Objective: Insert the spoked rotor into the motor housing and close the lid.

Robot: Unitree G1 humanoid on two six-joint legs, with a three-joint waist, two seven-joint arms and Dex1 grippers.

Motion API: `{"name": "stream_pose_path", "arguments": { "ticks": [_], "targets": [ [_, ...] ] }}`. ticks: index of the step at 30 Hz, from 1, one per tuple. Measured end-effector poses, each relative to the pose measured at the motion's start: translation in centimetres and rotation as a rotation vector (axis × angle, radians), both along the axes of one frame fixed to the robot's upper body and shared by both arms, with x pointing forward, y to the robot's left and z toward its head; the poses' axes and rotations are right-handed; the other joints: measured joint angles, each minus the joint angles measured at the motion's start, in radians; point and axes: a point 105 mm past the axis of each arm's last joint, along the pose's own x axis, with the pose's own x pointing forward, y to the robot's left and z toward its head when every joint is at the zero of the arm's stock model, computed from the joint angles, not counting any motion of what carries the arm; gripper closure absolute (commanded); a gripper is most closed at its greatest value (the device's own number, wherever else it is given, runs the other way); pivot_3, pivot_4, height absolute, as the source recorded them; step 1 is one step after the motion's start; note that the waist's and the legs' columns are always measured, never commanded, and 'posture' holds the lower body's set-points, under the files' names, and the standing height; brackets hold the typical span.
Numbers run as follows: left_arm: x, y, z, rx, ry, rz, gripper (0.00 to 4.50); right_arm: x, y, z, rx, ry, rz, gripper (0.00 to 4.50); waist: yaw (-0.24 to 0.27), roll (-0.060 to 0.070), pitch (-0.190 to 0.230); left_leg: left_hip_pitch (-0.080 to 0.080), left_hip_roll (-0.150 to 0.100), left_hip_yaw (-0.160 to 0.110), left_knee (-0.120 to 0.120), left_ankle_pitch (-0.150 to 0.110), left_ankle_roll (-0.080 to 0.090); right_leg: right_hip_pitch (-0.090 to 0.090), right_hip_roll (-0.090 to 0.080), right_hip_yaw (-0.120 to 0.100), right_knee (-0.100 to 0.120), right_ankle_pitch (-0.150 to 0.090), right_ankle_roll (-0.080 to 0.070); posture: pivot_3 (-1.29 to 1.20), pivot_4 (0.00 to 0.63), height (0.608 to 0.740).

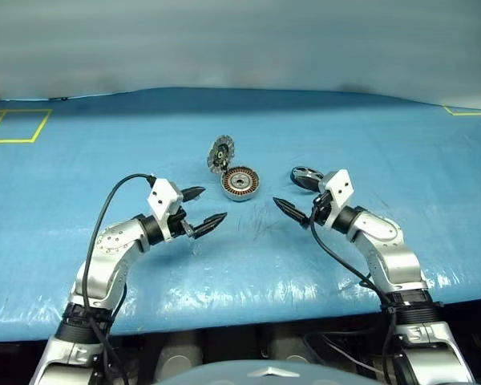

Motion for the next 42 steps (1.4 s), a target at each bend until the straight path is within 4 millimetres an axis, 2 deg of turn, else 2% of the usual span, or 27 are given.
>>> {"name": "stream_pose_path", "arguments": {
  "ticks": [8,23,28,37,40,42],
  "targets": [
    [1.2,0.6,0.0,0.059,-0.050,0.083,0.02,0.0,-0.2,-0.1,-0.007,0.003,-0.009,0.00,0.000,0.000,0.000,0.000,0.000,0.000,0.000,0.000,0.000,0.000,0.000,0.000,0.000,0.000,0.000,0.00,0.150,0.740],
    [1.0,0.0,-0.5,0.081,-0.064,0.073,0.02,0.0,0.1,-0.6,-0.027,-0.002,-0.016,0.00,0.000,0.000,0.000,0.000,0.000,0.000,0.000,0.000,0.000,0.000,0.000,0.000,0.000,0.000,0.000,0.00,0.150,0.740],
    [1.1,0.1,-1.3,0.095,-0.038,0.076,0.02,-0.1,0.1,-0.8,-0.033,0.003,-0.019,0.00,0.000,0.000,0.000,0.000,0.000,0.000,0.000,0.000,0.000,0.000,0.000,0.000,0.000,0.000,0.000,0.00,0.150,0.740],
    [1.3,0.0,-1.0,0.070,-0.063,0.103,0.02,-0.1,0.4,-1.7,-0.058,0.025,-0.009,0.00,0.000,0.000,0.000,0.000,0.000,0.000,0.000,0.000,0.000,0.000,0.000,0.000,0.000,0.001,-0.001,0.00,0.150,0.740],
    [1.2,0.3,-1.4,0.089,-0.058,0.116,0.02,0.2,0.6,-2.0,-0.149,0.010,0.008,0.00,-0.002,0.000,0.000,0.000,0.000,0.000,0.000,0.000,0.000,0.000,0.000,0.000,0.000,0.001,-0.001,0.00,0.150,0.740],
    [1.0,0.5,-2.0,0.111,-0.045,0.122,0.02,0.5,0.8,-2.1,-0.324,-0.019,0.073,0.00,-0.006,0.001,0.001,0.000,0.000,0.001,0.000,0.000,0.000,-0.001,0.000,0.001,0.000,0.001,0.000,0.00,0.150,0.740]
  ]
}}
